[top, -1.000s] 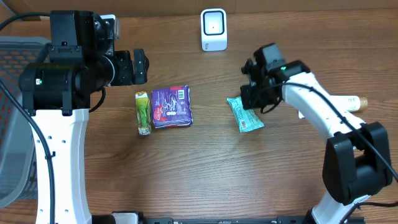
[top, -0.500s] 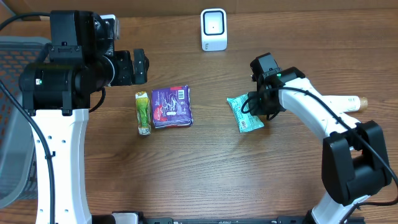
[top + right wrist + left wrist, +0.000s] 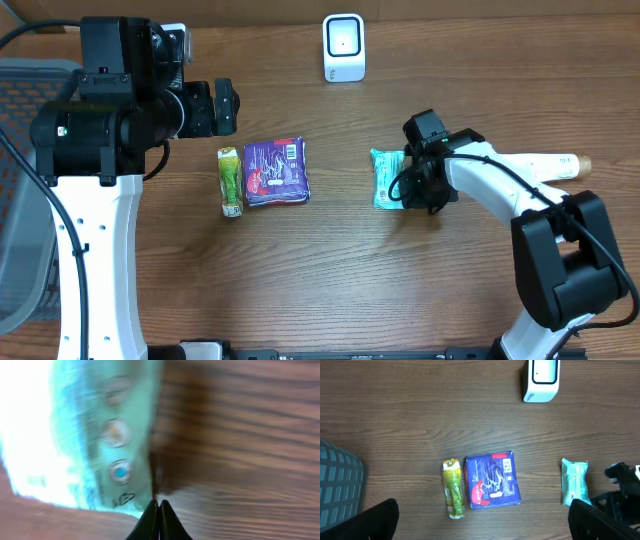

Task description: Scan the item barcode

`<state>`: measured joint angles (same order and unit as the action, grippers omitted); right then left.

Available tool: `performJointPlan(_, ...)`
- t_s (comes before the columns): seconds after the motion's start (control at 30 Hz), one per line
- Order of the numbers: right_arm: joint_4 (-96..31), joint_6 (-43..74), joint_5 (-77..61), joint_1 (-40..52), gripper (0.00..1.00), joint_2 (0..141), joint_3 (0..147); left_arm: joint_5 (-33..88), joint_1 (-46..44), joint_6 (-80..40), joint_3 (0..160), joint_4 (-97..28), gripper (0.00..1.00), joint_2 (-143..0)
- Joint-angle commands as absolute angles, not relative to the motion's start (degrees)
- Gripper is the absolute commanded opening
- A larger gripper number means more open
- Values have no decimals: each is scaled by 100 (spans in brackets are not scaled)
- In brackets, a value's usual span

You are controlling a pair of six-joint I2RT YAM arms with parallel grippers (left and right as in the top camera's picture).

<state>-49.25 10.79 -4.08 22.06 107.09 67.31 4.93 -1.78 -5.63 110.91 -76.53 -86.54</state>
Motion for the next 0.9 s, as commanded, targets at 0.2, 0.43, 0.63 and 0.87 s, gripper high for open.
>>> performJointPlan(0.2,-4386,705,-930,3240,10,10652,6768,491,-191,-515,11148,-7644,100,-8698)
performJointPlan(0.43,-4388,445,-847,3319,27,10652,7218,491,-191,-515,11148,-7644,100,-8698)
performJointPlan(0.63,-4925,440,-913,2812,68,10650,8117,493,-191,-515,11148,-7644,100,-8698)
performJointPlan(0.87,-5374,-978,-1566,1621,100,10689,8541,491,-191,-515,11148,-7644,99,-8698)
